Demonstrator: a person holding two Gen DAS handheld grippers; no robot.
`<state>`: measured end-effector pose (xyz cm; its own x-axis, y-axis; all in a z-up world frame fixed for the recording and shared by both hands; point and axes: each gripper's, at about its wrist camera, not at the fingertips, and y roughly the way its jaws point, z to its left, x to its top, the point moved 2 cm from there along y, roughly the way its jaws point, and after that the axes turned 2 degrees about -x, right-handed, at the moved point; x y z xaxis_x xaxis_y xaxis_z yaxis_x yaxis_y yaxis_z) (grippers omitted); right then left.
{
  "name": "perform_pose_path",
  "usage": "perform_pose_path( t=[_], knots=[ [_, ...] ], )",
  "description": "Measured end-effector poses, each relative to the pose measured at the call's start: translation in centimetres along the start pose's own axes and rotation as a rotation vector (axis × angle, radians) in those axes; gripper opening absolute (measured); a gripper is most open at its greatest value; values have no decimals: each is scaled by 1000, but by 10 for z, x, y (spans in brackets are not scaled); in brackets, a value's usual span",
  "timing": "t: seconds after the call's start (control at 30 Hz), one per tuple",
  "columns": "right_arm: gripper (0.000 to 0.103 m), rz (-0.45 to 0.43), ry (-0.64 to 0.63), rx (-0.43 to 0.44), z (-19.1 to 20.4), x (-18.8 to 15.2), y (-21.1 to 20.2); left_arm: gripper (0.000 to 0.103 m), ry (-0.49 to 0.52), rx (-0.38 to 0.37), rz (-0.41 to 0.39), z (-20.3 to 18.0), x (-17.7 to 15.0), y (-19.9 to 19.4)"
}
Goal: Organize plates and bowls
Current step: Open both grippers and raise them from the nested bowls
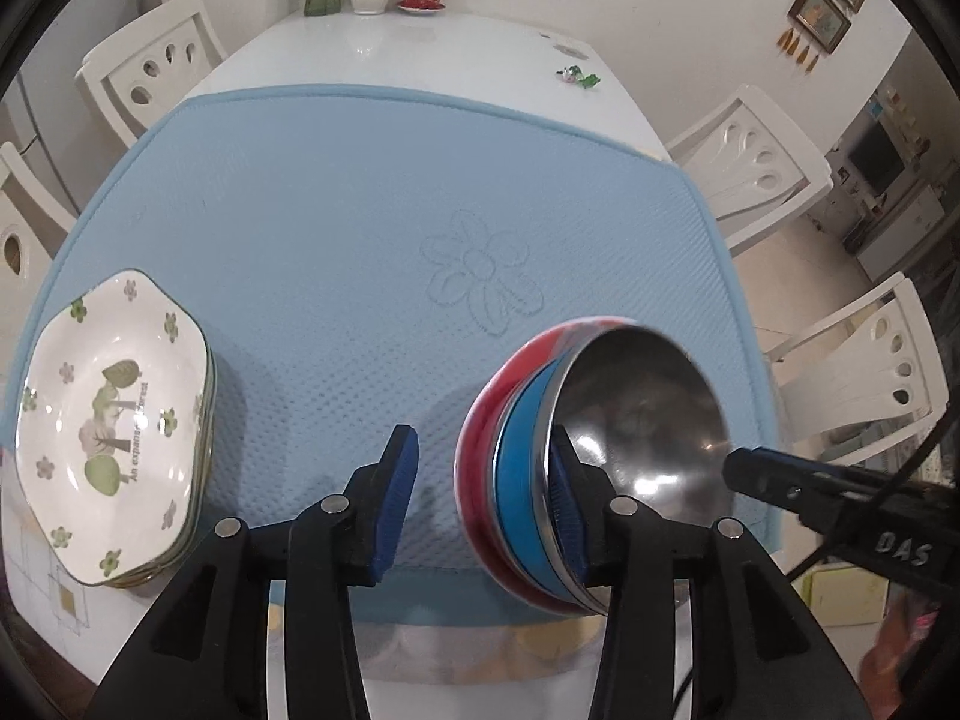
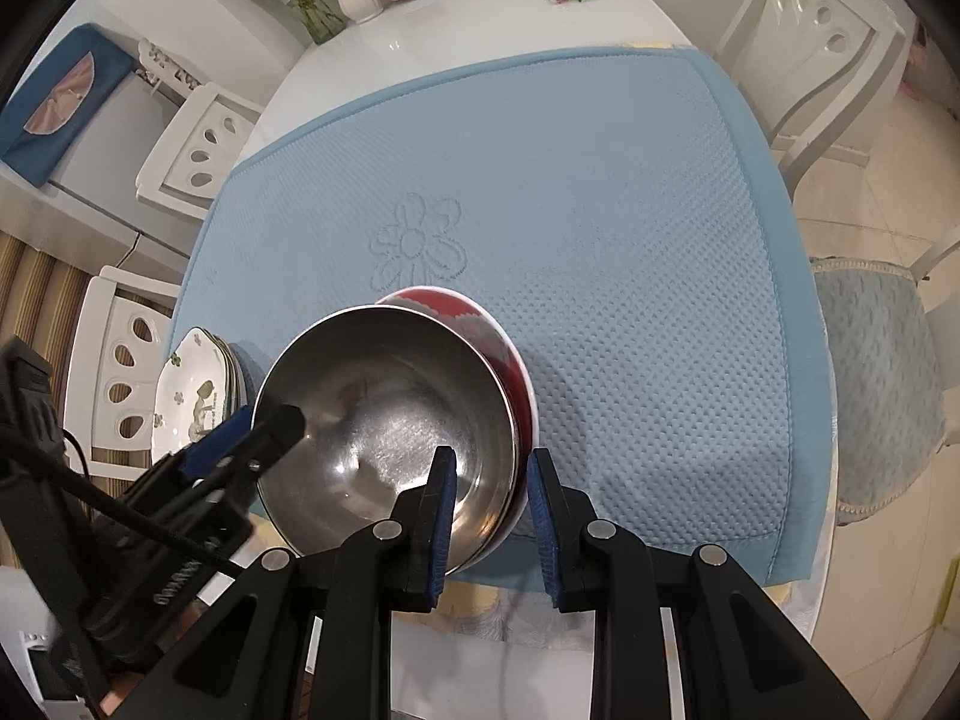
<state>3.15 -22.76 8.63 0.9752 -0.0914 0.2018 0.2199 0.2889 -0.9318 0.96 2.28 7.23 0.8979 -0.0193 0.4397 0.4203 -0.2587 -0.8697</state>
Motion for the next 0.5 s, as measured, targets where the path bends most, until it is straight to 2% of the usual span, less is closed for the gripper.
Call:
perform_pose_path(
  t=[0.07,0.27,0.5],
  knots=[
    [24,5,2,-2,-1,-1,2,42,-3,19,1,4,-3,2],
    [24,11,-1,-3,-1,-1,2,42,-58,-12,23,16,-6,13],
    [24,-7,-8,42,2,-2,-5,42,-38,-11,25,12,-4,16]
  ],
)
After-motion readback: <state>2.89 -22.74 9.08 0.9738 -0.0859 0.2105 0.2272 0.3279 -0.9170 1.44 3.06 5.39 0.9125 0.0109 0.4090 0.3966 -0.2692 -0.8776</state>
